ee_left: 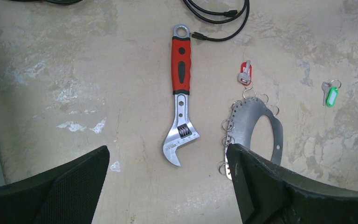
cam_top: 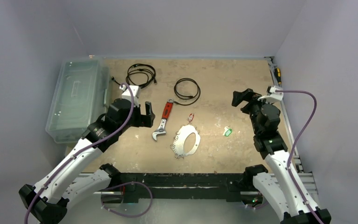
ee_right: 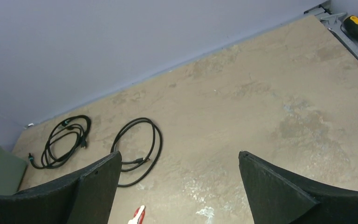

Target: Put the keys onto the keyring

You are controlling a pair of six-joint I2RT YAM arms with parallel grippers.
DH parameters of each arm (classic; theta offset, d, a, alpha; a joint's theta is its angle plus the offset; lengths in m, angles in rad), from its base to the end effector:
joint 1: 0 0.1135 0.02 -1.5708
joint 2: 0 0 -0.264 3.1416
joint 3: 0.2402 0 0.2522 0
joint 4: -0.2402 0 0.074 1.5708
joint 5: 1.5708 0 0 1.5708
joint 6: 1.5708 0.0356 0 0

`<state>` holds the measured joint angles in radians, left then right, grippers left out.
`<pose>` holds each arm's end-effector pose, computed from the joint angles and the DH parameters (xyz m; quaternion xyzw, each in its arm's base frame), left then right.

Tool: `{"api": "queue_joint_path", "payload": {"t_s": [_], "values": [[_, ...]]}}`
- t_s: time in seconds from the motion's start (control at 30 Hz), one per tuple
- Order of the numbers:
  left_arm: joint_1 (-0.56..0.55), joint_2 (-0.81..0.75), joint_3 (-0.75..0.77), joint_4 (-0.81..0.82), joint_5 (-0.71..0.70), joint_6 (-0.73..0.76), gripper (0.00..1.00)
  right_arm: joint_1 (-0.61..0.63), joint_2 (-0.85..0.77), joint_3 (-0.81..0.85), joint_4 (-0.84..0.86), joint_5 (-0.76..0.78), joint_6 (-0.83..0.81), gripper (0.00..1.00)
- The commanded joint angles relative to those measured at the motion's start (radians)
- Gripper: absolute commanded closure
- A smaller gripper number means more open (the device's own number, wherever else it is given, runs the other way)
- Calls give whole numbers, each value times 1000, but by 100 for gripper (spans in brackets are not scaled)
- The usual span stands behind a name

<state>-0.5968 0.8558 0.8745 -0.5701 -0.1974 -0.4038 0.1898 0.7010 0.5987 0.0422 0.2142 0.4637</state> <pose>0.1557 -0.0973 0.3204 0.0358 0.8692 -0.1574 0.4673 0.1749 0.0259 0.3119 0.1714 0.7071 0.1451 0.6705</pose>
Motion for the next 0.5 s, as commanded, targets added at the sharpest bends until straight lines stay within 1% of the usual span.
{"api": "queue_joint_path", "payload": {"t_s": [0.0,0.1,0.13,0.27,0.33,0.4,0.47], "values": [[1,-16,0,24,11,15,4,2,-25,50,-94,-73,-16,1],[0,-24,1,21,20,13,3,1,-24,55,-128,-174,-24,1],[0,-29,7,15,36,3,3,2,-16,58,-141,-206,-26,1],[0,-62,45,-25,132,6,4,2,15,50,-168,-417,-34,1],[0,-91,19,4,117,42,4,1,10,19,-155,-503,-19,1],[1,-117,-40,61,84,60,2,3,-9,-19,-100,-575,27,1],[2,-98,-27,51,106,68,1,5,-18,-46,-63,-605,77,1]]}}
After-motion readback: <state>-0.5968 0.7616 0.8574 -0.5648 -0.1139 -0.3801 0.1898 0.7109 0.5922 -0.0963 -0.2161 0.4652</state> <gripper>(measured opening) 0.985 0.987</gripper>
